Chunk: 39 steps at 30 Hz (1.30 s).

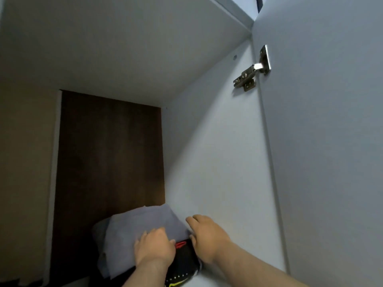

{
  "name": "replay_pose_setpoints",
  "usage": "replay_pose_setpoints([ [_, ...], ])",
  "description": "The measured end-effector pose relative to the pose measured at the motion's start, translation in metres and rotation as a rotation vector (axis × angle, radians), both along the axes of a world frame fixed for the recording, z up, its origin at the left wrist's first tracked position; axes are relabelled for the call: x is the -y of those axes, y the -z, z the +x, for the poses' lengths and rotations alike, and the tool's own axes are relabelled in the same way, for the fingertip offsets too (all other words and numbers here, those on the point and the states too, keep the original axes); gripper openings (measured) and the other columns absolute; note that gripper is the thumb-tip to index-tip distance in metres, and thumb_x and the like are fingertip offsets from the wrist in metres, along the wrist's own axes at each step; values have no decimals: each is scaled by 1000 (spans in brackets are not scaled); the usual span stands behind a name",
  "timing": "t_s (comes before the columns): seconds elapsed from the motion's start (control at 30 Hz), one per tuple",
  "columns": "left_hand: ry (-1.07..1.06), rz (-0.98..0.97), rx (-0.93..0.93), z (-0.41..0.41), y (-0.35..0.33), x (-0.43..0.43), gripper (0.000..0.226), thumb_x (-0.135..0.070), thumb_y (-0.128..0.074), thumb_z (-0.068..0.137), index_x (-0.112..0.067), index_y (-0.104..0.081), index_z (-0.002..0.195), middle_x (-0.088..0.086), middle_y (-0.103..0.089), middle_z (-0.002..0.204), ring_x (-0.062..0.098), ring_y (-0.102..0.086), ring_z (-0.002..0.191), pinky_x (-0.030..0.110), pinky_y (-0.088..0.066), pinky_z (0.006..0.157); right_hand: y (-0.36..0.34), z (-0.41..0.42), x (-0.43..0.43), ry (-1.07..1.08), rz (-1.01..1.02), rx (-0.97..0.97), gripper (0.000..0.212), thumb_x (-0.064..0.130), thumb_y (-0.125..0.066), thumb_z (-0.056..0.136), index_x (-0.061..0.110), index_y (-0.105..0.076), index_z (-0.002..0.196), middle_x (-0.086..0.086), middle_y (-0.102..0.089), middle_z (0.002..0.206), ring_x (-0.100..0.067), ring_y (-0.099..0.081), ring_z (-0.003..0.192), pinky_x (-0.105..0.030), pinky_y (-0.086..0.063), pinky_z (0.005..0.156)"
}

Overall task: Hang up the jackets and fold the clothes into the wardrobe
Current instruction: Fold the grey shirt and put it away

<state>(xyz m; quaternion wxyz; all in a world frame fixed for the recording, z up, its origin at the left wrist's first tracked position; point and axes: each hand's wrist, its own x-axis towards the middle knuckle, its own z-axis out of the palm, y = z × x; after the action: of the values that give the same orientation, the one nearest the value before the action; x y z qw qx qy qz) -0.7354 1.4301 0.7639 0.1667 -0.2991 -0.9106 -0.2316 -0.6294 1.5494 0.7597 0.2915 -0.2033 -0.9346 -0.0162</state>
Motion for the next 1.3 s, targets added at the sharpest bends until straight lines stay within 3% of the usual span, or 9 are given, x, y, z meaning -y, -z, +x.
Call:
replay_pose_setpoints([
  [0.23, 236, 284, 223, 70, 20, 12, 25, -39, -52, 93, -22, -61, 108, 6, -65, 118, 28, -59, 110, 35, -49, 91, 14, 78, 37, 167, -188, -53, 49, 13, -42, 96, 13, -40, 145, -12, -48, 142, -30, -47, 129, -34, -39, 107],
  [0.47, 500, 69, 127, 150, 28, 35, 28, -31, -54, 90, -23, -59, 116, 2, -63, 125, 26, -57, 116, 32, -44, 88, 28, 172, 101, 442, -186, -60, 52, 14, -45, 96, 17, -37, 147, -10, -45, 144, -30, -44, 132, -39, -40, 108],
  [0.6, 638, 70, 148, 185, 36, 61, 39, -36, -56, 93, -20, -54, 129, 2, -58, 132, 27, -55, 119, 32, -44, 88, 37, 212, 154, 546, -191, -68, 55, 13, -48, 96, 16, -35, 149, -12, -45, 145, -32, -44, 131, -42, -41, 107],
  [0.87, 978, -5, -7, 242, 77, 129, 40, -43, -60, 89, -20, -59, 122, 2, -63, 125, 27, -58, 115, 36, -50, 92, 75, 299, 254, 696, -176, -73, 51, 16, -48, 97, 16, -38, 148, -9, -44, 148, -30, -42, 135, -44, -40, 109],
  [1.03, 1085, -5, -13, 245, 90, 162, 43, -47, -63, 85, -25, -59, 122, -2, -64, 121, 23, -60, 111, 37, -51, 91, 93, 318, 292, 711, -123, -78, 51, 18, -52, 95, 15, -42, 145, -7, -48, 145, -28, -45, 132, -38, -41, 106],
  [1.17, 1160, 40, 70, 249, 103, 175, 60, -43, -67, 86, -24, -49, 140, -3, -55, 139, 19, -53, 126, 33, -44, 103, 113, 329, 318, 695, -144, -86, 51, 20, -52, 95, 16, -42, 145, -5, -48, 144, -25, -46, 131, -34, -41, 106],
  [1.3, 1240, 109, 86, 265, 120, 181, 65, -43, -69, 85, -24, -47, 143, -5, -48, 147, 14, -42, 136, 33, -36, 111, 128, 351, 336, 694, -129, -145, 51, 23, -51, 95, 21, -41, 145, 1, -47, 145, -19, -43, 131, -29, -39, 106],
])
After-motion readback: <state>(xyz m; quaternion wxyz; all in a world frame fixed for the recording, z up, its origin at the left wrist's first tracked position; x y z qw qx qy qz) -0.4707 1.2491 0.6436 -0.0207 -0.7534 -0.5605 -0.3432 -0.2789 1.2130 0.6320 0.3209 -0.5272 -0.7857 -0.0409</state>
